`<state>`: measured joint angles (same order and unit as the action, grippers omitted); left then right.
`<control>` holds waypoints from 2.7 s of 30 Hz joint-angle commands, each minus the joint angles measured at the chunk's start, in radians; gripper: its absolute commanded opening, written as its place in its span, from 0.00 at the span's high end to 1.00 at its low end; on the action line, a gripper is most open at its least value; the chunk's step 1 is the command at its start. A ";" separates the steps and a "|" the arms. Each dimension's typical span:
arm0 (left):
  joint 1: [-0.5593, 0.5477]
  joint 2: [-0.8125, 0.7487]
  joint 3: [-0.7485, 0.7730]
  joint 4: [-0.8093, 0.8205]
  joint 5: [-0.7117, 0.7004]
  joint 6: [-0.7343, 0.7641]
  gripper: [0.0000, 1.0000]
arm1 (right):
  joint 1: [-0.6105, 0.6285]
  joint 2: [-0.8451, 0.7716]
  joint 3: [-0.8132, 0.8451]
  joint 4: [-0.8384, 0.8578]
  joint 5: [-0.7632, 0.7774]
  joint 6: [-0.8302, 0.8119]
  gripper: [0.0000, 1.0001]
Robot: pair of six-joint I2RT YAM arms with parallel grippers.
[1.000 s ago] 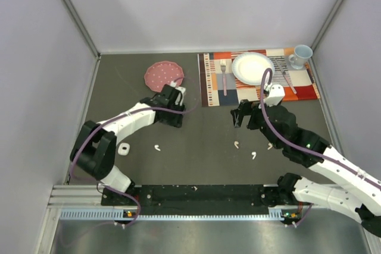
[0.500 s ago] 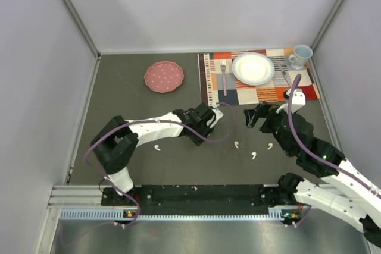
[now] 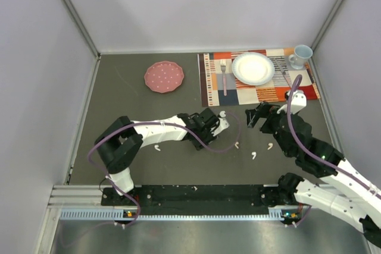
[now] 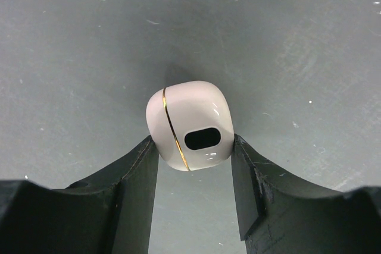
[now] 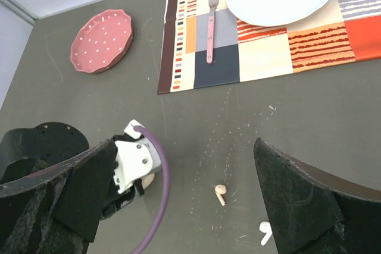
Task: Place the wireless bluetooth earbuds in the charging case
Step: Move the charging case to the center of the board, then adjust the charging case at the center of the board.
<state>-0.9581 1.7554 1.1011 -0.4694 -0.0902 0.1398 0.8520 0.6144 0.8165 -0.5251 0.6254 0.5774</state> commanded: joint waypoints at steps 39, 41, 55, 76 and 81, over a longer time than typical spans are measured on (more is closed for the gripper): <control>0.140 -0.483 -0.174 0.127 -0.008 -0.206 0.01 | -0.582 0.131 0.130 -0.006 -0.671 -0.369 0.01; 0.169 -0.571 -0.219 0.141 0.007 -0.246 0.01 | -0.581 0.181 0.115 0.028 -0.756 -0.419 0.01; 0.308 -0.836 -0.371 0.058 -0.054 -0.367 0.01 | -0.378 0.453 -0.046 0.222 -1.064 -0.657 0.01; 0.320 -1.100 -0.431 -0.083 -0.171 -0.468 0.01 | -0.205 0.814 -0.119 0.580 -1.058 -0.277 0.01; 0.320 -1.111 -0.423 -0.101 -0.172 -0.459 0.01 | -0.177 0.889 -0.085 0.606 -1.053 -0.246 0.04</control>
<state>-0.6422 0.6586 0.6754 -0.5606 -0.2405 -0.3149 0.6514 1.4536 0.6617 0.0097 -0.4213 0.2932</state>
